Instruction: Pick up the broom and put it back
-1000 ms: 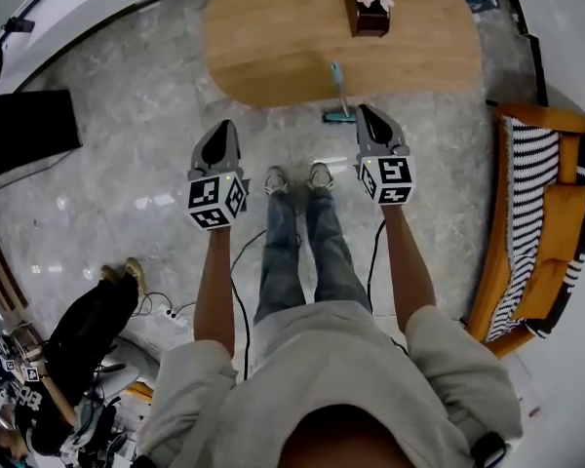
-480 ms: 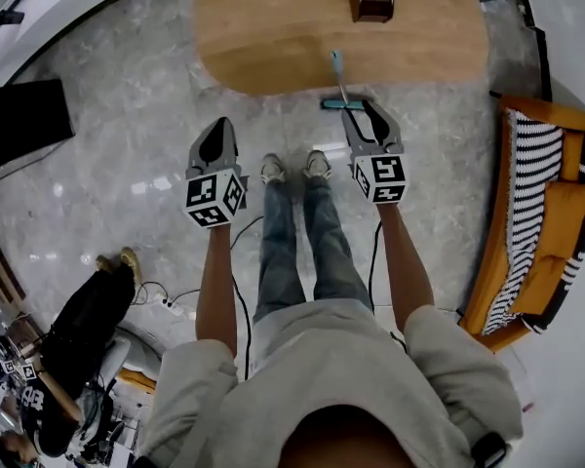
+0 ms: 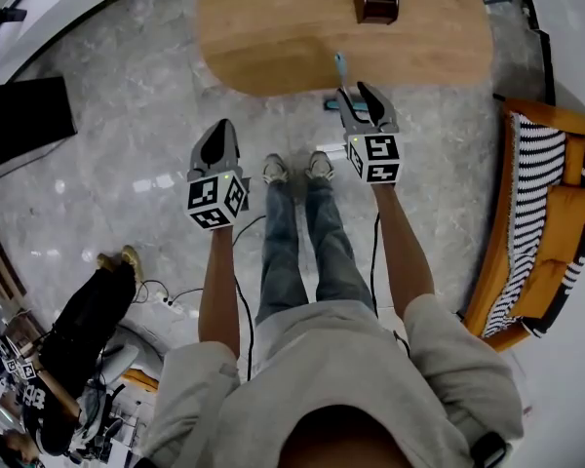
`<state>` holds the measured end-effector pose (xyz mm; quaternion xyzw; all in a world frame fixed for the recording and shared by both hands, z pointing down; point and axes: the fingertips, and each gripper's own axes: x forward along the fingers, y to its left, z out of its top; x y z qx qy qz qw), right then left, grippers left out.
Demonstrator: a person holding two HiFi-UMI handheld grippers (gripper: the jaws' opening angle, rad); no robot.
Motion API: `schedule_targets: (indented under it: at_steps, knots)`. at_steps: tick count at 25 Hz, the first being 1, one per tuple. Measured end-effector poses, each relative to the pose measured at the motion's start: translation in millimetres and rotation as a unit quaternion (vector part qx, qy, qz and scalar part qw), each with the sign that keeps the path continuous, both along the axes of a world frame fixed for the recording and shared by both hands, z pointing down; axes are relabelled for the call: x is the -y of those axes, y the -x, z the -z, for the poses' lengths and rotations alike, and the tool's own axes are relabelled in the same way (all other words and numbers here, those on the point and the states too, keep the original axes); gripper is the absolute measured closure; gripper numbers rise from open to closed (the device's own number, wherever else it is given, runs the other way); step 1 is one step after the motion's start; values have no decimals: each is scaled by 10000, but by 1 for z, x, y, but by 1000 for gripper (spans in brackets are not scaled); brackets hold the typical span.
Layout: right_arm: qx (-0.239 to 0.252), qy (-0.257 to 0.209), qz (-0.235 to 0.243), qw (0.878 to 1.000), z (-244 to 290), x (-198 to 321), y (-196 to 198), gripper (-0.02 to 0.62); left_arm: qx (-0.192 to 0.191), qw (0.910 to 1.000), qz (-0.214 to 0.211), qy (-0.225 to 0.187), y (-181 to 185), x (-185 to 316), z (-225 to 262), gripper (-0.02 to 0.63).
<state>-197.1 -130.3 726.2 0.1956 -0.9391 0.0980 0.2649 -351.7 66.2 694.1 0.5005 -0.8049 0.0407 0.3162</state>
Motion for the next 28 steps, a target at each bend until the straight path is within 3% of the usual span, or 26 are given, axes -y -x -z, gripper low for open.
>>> schedule_targets:
  at_steps: [15,18,28]
  knots:
    - [-208,-248,234,9992,-17,23,40,457,-34,9999,65,79,1,-10,-5,604]
    - [-258,-328,214,9989,-19,22,42,500,-31,9999,76,86,3,-13,-5,604]
    - [-351,-532,310,9975,-10,23,33,508,1,10000,37,60,-1,-11,0,604]
